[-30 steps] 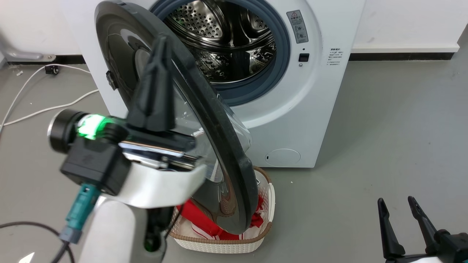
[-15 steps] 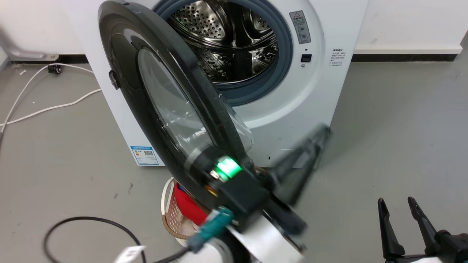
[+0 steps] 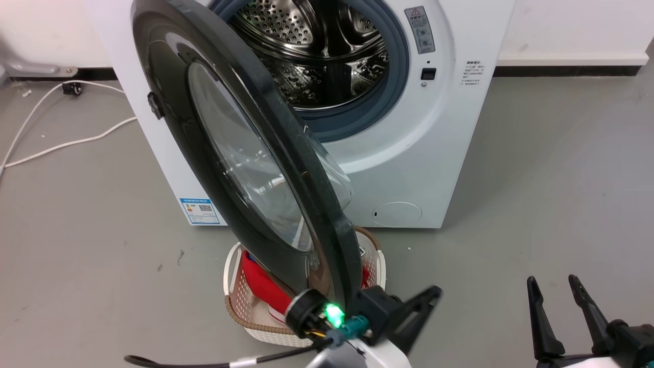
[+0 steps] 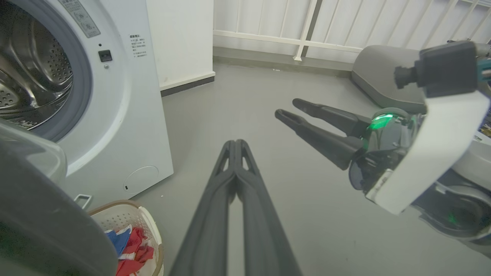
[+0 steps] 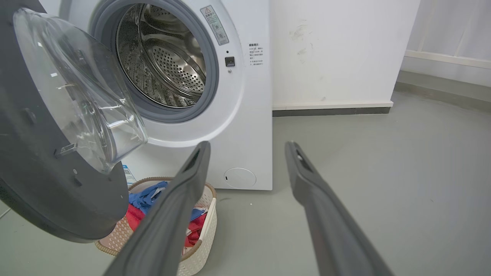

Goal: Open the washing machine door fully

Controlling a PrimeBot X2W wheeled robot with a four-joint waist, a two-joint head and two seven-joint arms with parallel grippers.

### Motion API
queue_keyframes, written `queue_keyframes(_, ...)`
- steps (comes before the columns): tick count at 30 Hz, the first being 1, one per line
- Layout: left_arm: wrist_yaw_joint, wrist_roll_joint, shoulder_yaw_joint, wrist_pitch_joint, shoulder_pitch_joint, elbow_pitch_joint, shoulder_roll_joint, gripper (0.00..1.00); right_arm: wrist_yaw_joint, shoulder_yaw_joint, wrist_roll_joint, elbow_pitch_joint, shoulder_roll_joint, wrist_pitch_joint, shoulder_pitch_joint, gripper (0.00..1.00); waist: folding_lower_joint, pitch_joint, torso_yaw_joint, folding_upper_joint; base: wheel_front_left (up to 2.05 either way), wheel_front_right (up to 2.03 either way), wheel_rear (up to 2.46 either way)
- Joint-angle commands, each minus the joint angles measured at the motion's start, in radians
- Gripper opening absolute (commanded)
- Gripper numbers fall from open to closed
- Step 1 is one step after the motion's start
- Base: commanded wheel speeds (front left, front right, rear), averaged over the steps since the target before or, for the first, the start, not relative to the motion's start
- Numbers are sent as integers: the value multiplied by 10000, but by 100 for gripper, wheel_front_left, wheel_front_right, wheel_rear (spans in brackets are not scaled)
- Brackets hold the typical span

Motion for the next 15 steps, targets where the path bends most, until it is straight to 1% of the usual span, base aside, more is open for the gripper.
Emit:
queue_keyframes(1,104,96,133,-95,-112,201,53,0,1,-15,6,17,28,-56,-142,100,0,69,-41,0,0,0,0)
queue_keyframes(9,698,16,1093,-651,-597,1341,112,0,1,-41,83,195,34,-101,-283,100,0,204,-168,0,0,0,0)
queue_keyframes(15,1018,-36,1461,-861,-699,1764,188,0,1,-47,142,280,38,-101,-277,100,0,207,-200,0,0,0,0)
